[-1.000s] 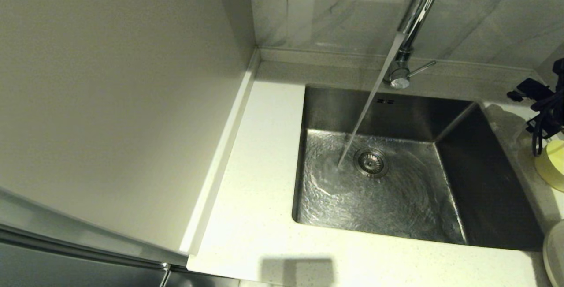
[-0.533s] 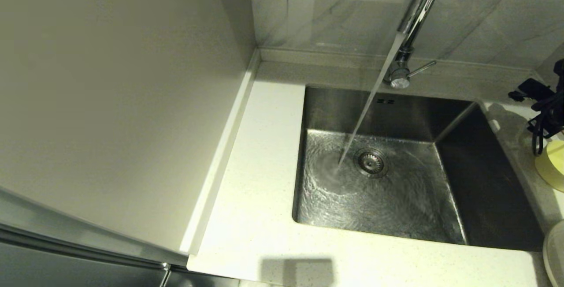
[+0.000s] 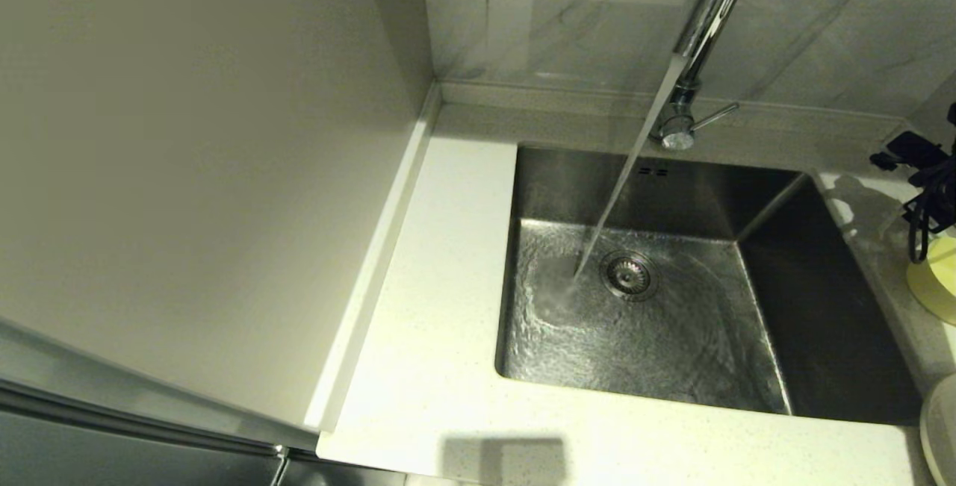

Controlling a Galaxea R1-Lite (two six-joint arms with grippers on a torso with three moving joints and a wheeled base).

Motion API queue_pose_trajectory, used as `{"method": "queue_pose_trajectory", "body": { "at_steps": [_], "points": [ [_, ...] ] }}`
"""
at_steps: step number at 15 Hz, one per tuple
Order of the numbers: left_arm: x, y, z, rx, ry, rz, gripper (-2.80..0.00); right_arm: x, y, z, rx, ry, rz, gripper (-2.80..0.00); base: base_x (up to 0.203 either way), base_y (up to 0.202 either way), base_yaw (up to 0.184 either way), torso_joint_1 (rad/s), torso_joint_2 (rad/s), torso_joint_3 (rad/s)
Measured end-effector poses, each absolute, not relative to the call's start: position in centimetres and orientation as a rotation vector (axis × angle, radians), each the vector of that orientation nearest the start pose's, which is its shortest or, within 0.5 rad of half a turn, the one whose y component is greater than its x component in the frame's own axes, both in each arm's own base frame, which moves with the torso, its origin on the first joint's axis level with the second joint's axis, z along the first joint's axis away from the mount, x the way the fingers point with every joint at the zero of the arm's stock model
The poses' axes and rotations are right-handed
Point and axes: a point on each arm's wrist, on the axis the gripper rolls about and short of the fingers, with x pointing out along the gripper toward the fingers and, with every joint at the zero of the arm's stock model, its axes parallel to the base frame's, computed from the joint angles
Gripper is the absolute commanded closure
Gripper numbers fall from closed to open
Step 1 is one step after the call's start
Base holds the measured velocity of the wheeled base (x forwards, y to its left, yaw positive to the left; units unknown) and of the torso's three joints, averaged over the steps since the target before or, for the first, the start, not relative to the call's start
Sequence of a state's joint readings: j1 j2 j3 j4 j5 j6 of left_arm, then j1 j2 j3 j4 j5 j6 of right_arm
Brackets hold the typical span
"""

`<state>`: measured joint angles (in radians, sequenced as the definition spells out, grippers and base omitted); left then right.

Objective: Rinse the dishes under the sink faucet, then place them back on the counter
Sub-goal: Pick up the chopsticks

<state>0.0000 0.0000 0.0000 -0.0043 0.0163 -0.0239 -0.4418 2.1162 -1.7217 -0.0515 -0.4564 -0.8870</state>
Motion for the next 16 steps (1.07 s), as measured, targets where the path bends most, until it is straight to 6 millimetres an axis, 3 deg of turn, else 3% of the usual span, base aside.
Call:
{"method": "queue_pose_trajectory", "body": {
  "at_steps": [1,11,16],
  "points": [
    [-2.3,0.0,7.6,-0.024,-0.004,0.016,0.0,39.3,-19.9,22.5,-0.82,0.727,-0.674,0.0,0.0,0.0,0.0,0.0,0.0,0.0],
    [-2.3,0.0,7.6,-0.024,-0.004,0.016,0.0,38.2,-19.9,22.0,-0.809,0.763,-0.666,0.0,0.0,0.0,0.0,0.0,0.0,0.0],
    [-2.3,0.0,7.6,-0.024,-0.004,0.016,0.0,37.5,-19.5,22.7,-0.807,0.749,-0.669,0.0,0.0,0.0,0.0,0.0,0.0,0.0]
  ]
}}
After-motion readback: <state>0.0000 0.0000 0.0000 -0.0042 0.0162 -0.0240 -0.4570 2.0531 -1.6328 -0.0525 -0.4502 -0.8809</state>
